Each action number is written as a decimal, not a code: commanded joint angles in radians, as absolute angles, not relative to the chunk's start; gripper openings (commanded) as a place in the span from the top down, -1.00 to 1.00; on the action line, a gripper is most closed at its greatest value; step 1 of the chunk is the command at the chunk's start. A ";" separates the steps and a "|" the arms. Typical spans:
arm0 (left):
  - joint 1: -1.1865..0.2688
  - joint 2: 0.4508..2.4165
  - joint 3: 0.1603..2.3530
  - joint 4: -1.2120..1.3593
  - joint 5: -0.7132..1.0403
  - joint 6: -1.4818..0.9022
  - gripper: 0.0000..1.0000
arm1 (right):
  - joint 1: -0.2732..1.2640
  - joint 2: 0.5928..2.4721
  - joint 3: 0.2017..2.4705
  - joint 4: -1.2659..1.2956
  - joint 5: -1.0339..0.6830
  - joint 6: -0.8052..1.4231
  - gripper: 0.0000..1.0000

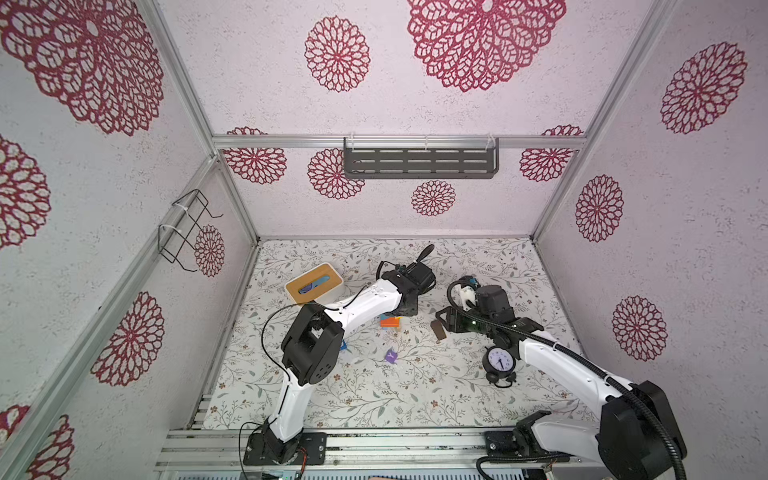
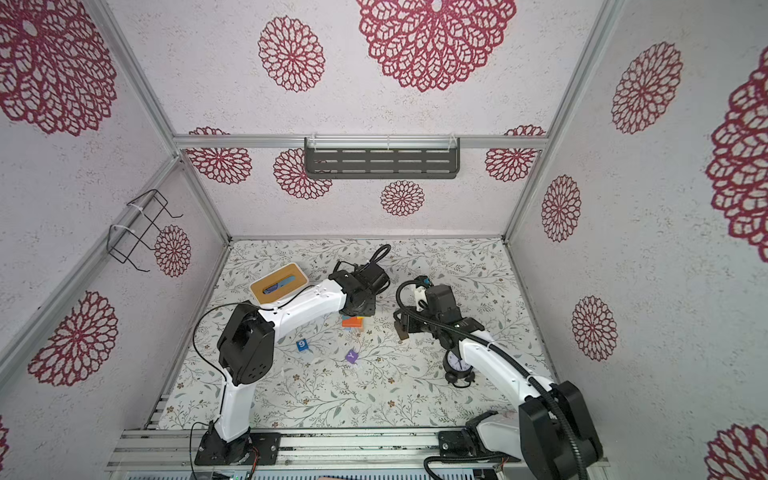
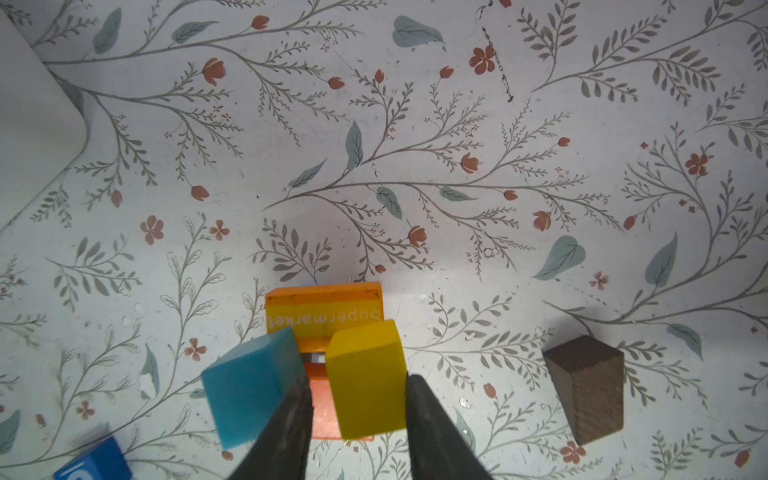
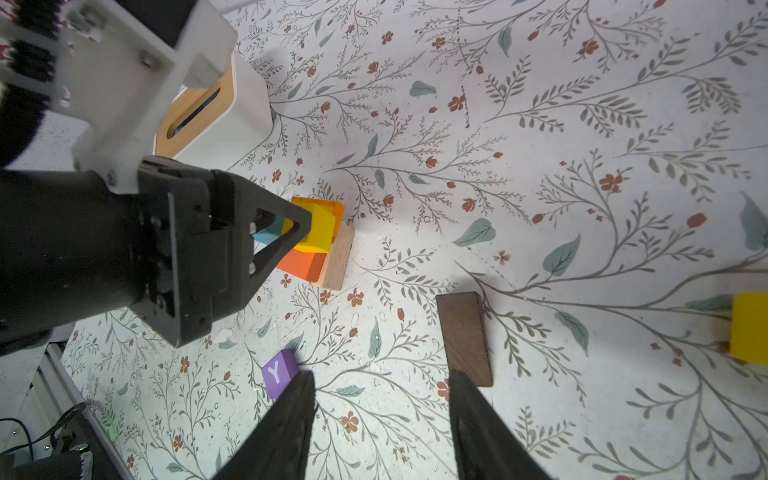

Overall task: Build the wood block tower
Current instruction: 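Lower the yellow cube beside the teal cube and open the left gripper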

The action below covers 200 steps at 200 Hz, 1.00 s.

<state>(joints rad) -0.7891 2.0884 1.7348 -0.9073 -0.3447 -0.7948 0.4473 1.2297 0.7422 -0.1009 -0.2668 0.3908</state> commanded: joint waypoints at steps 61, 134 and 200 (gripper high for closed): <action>-0.790 2.086 1.771 -0.913 -0.377 -0.804 -0.03 | 0.442 1.225 0.752 -0.081 -0.281 0.369 -0.10; -0.795 1.912 1.741 -0.886 -0.414 -0.803 -0.22 | 0.433 1.240 0.797 -0.124 -0.281 0.360 -0.12; -0.700 1.683 1.440 -0.780 -0.353 -0.821 0.75 | 0.432 1.341 0.853 -0.092 -0.348 0.394 0.23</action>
